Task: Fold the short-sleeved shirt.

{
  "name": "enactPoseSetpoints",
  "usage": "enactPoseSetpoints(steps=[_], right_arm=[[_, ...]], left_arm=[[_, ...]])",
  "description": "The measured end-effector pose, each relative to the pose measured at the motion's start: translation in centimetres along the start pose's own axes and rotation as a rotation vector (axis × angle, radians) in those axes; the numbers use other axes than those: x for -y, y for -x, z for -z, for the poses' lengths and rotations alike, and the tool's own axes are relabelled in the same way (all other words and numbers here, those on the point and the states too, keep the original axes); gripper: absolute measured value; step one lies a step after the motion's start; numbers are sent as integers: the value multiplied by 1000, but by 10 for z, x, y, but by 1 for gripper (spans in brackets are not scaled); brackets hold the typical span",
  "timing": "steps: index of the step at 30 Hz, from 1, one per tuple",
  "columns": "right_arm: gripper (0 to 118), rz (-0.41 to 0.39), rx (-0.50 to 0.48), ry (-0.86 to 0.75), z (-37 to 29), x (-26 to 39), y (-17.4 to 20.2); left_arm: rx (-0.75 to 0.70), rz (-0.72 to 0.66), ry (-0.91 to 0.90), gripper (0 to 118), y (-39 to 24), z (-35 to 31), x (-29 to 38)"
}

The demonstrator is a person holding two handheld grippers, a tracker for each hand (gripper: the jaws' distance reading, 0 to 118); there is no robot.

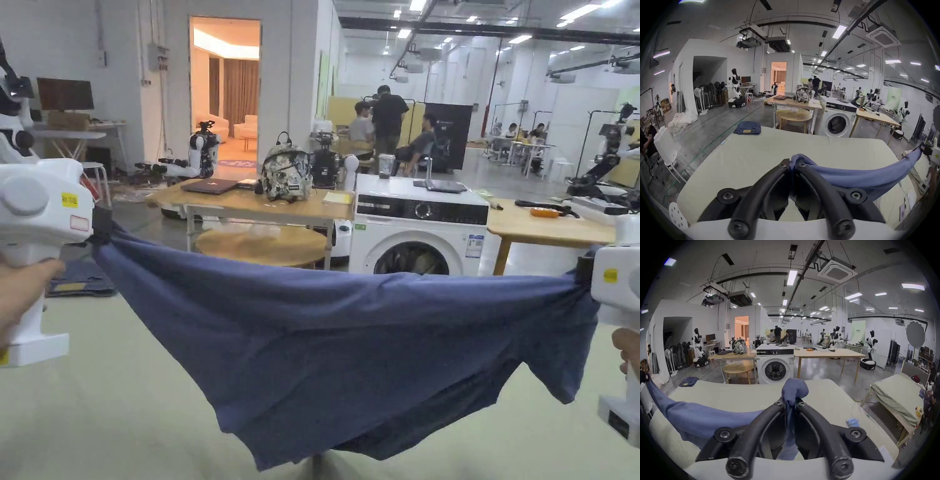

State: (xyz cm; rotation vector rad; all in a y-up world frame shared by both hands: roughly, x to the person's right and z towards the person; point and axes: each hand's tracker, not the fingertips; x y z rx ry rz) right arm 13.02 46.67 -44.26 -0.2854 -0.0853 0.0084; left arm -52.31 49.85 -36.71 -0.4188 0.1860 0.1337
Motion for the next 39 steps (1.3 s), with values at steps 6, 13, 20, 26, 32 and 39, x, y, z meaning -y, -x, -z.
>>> enactPoseSetpoints(steps=[6,13,20,26,32,39], right_arm=[[7,-13,16,-55,8,-40,13],[7,-19,29,-65,31,-50,17],[7,-59,26,-11,32,0,18],[7,-105,32,58,9,72,11],[7,-144,28,132,-17,150,-9],[7,-169,27,213,-82,218,-14]], left_arm=[[-15,-19,-41,0,3,11,-32],[-21,-10,-60,0,4,22,-36],[-14,15,-6,0,3,31,19],[7,2,51,0,12,29,97],[21,-2,138,0,34,14,182],[26,-34,219,0,54,-18,275]])
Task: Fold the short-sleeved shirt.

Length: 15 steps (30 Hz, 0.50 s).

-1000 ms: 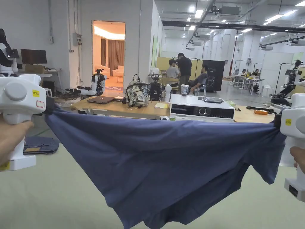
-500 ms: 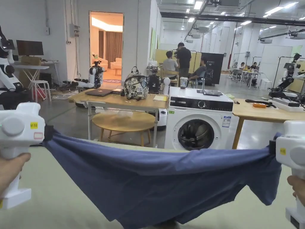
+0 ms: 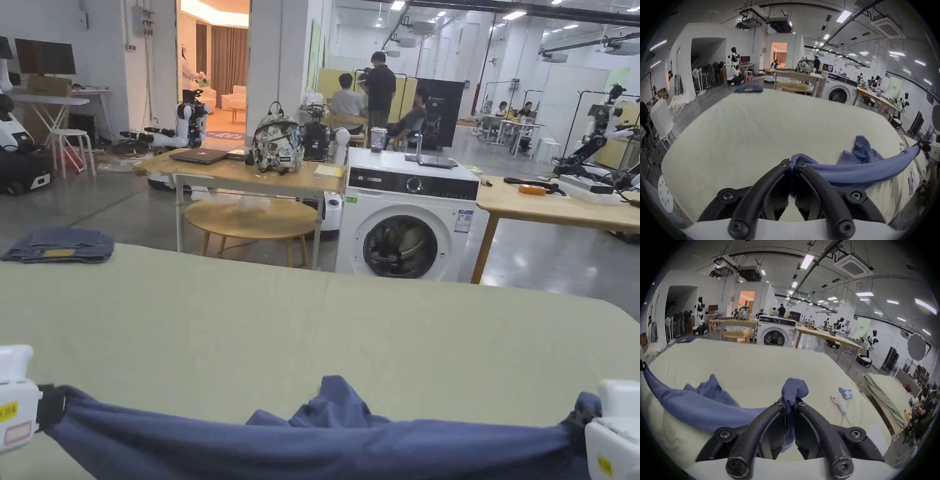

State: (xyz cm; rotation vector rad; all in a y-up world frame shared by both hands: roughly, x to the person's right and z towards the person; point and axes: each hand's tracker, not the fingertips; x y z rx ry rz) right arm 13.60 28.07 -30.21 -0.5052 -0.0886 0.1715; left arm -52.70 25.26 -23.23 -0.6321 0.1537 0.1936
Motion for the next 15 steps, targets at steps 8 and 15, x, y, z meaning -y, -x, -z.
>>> enactPoseSetpoints(steps=[8,15], right_arm=[[7,48,-7,126,1,87,-1],[7,43,-5,194,-17,112,9]], left_arm=[[3,-80,113,0,16,-15,93],[-32,-97,208,0,27,-8,140]])
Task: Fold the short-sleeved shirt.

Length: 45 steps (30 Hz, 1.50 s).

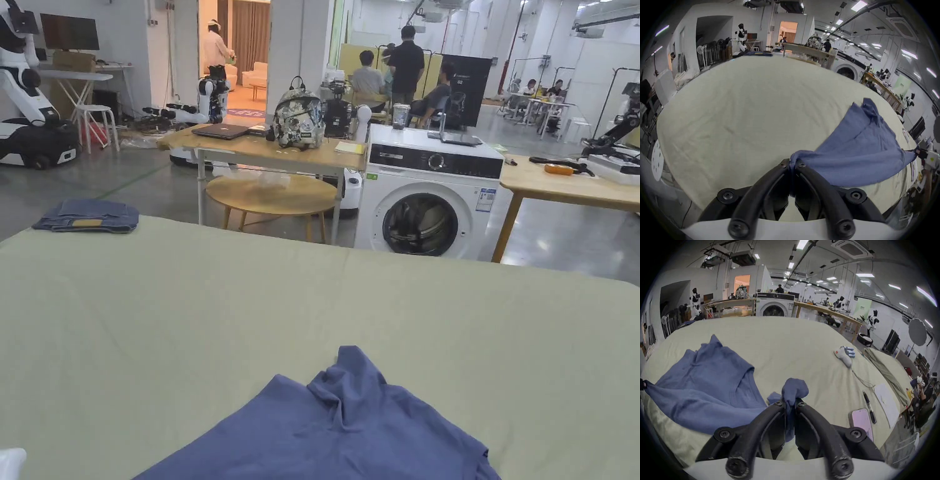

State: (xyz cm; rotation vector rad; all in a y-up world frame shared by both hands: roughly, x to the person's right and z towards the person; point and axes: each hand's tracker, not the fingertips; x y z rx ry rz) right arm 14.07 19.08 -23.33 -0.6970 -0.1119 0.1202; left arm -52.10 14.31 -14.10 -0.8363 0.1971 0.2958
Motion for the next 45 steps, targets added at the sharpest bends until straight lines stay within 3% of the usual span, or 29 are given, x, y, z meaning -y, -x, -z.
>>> enactPoseSetpoints(steps=[3,5,6,8,9,15,21,22,24,26,27,32,37,42,45], right_arm=[[9,-6,-2,17,3,7,2],[16,-36,18,7,1,8,4],[23,-47,29,-5,-2,7,7],[50,-64,42,-32,-10,4,14],[57,-65,38,-54,-26,-2,19],[57,-33,-42,-183,-33,-11,46],[57,56,-159,-306,-31,-25,93],[57,61,-163,-324,-34,-28,101],[51,65,-179,-382,-41,-34,117],[17,49,-179,-415,-46,-40,131],[11,50,-190,-430,-48,-43,137],[0,33,-219,-435,-51,-56,159],[0,25,-236,-447,-55,-61,168],[0,10,-261,-423,-52,-59,170],[0,9,-273,-406,-48,-55,169]], left_arm=[[-12,3,9,2,3,0,10],[-85,54,-11,17,-1,-4,13],[-125,78,-24,26,-5,-7,14],[-152,102,-48,35,-9,-14,13],[-143,92,-62,40,-11,-17,12],[-9,60,-166,42,-47,-38,-3],[60,185,-274,41,-119,-45,-15],[70,201,-290,37,-130,-45,-19],[80,233,-325,18,-156,-46,-22],[80,260,-353,4,-178,-47,-27],[86,269,-369,0,-188,-48,-28],[80,263,-439,0,-217,-51,-36],[58,271,-449,0,-227,-56,-43],[68,227,-349,0,-196,-57,-49],[115,120,-241,0,-153,-56,-50]])
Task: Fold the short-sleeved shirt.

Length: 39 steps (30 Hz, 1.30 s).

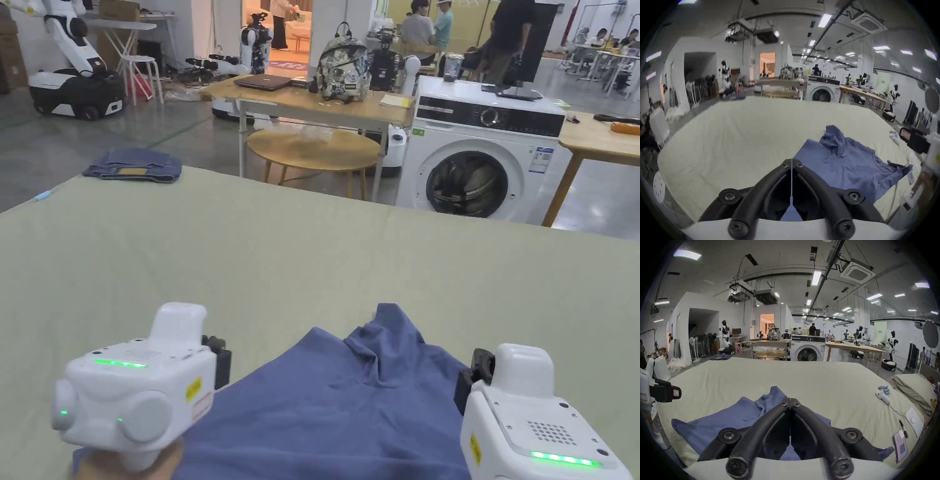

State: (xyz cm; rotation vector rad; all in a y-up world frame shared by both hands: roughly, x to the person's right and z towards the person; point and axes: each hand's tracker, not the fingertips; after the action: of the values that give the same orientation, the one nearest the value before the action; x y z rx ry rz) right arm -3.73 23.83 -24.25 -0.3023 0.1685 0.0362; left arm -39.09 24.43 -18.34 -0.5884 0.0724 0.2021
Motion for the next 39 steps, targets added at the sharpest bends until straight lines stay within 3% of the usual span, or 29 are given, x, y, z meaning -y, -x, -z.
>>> enactPoseSetpoints(steps=[10,11,12,13,14,22,29,34,39], right_arm=[[0,-9,-30,107,20,21,-1],[0,-11,-31,116,21,23,-1],[0,-11,-34,124,21,22,1],[0,-10,-40,136,22,23,2],[0,-10,-55,153,24,24,3],[0,-31,-72,186,33,29,14],[0,-37,-82,210,43,34,15],[0,-44,-87,218,50,41,14],[0,-36,-93,228,52,40,17]], left_arm=[[-63,-245,354,0,153,4,29],[-80,-246,374,6,160,6,32],[-97,-254,387,22,167,8,36],[-119,-258,399,46,157,1,40],[-128,-257,404,53,156,2,43],[-243,-296,474,56,170,42,62],[-304,-190,477,56,147,48,64],[-269,-221,484,55,140,39,60],[-321,-146,505,51,126,47,66]])
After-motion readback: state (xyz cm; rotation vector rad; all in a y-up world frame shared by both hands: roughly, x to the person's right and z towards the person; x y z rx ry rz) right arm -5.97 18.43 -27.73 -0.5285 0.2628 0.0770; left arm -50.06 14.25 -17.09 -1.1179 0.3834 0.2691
